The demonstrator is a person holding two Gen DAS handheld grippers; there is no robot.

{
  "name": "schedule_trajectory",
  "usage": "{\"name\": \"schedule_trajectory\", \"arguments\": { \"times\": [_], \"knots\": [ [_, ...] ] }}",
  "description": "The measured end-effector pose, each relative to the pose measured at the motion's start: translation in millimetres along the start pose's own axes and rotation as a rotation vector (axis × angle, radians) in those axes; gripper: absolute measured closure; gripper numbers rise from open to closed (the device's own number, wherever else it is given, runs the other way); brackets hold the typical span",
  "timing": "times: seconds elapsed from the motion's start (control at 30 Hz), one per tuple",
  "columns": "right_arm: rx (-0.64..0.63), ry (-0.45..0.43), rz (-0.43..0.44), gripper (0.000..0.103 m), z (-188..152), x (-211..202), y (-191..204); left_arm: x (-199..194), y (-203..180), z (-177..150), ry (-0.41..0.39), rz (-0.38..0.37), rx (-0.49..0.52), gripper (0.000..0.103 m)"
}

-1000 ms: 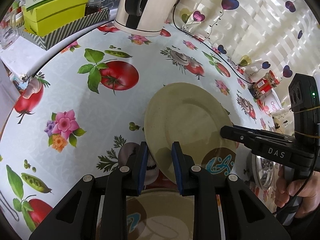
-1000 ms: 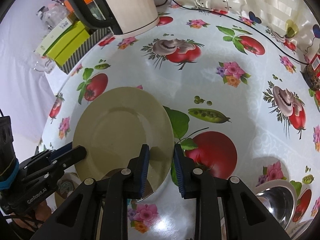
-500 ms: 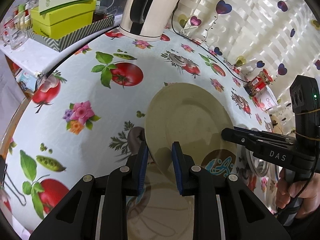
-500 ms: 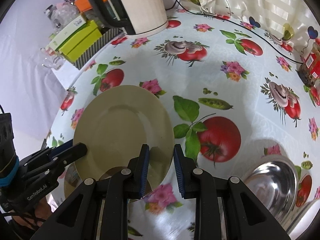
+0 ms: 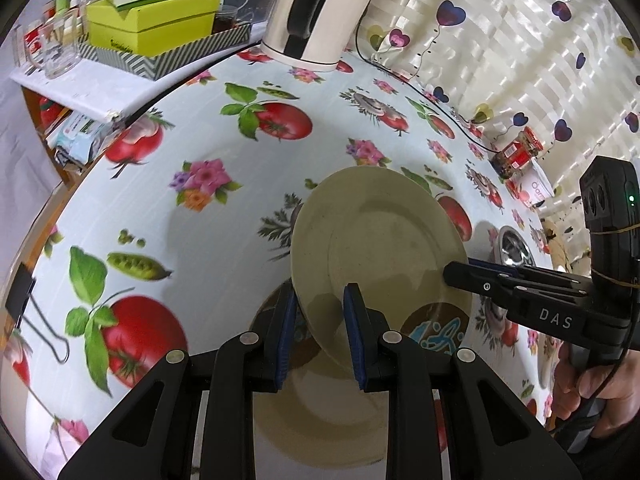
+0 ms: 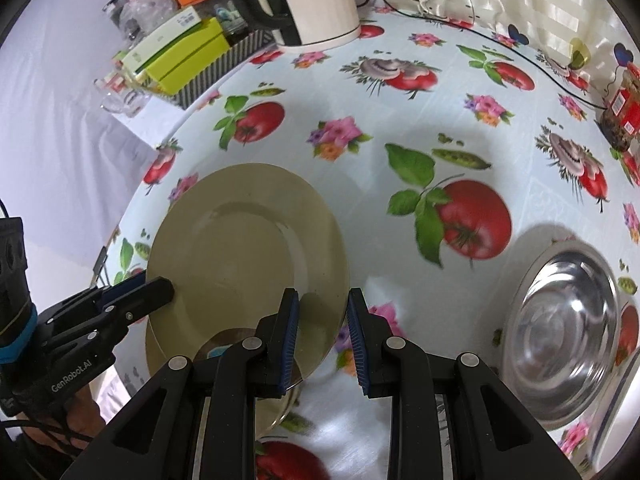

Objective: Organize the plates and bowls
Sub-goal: 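Carry the held beige plate with the left gripper toward the plate stack, then lower the held beige plate onto the plate stack with the left gripper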

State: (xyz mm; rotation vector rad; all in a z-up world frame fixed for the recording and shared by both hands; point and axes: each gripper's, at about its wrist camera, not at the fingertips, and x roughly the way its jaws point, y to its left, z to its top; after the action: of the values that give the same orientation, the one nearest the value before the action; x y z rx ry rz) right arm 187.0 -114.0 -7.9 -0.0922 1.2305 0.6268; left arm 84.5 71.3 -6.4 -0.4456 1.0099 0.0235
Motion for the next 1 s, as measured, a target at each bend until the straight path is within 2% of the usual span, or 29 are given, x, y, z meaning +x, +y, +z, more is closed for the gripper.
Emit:
{"name": "schedule_trajectory", "arguments": {
  "times": [1.0],
  "knots": [
    [-0.004, 0.042, 0.026, 0.078, -51, 8, 26, -18, 17, -45, 0.033, 0.018, 0.004, 0.079]
  ]
}}
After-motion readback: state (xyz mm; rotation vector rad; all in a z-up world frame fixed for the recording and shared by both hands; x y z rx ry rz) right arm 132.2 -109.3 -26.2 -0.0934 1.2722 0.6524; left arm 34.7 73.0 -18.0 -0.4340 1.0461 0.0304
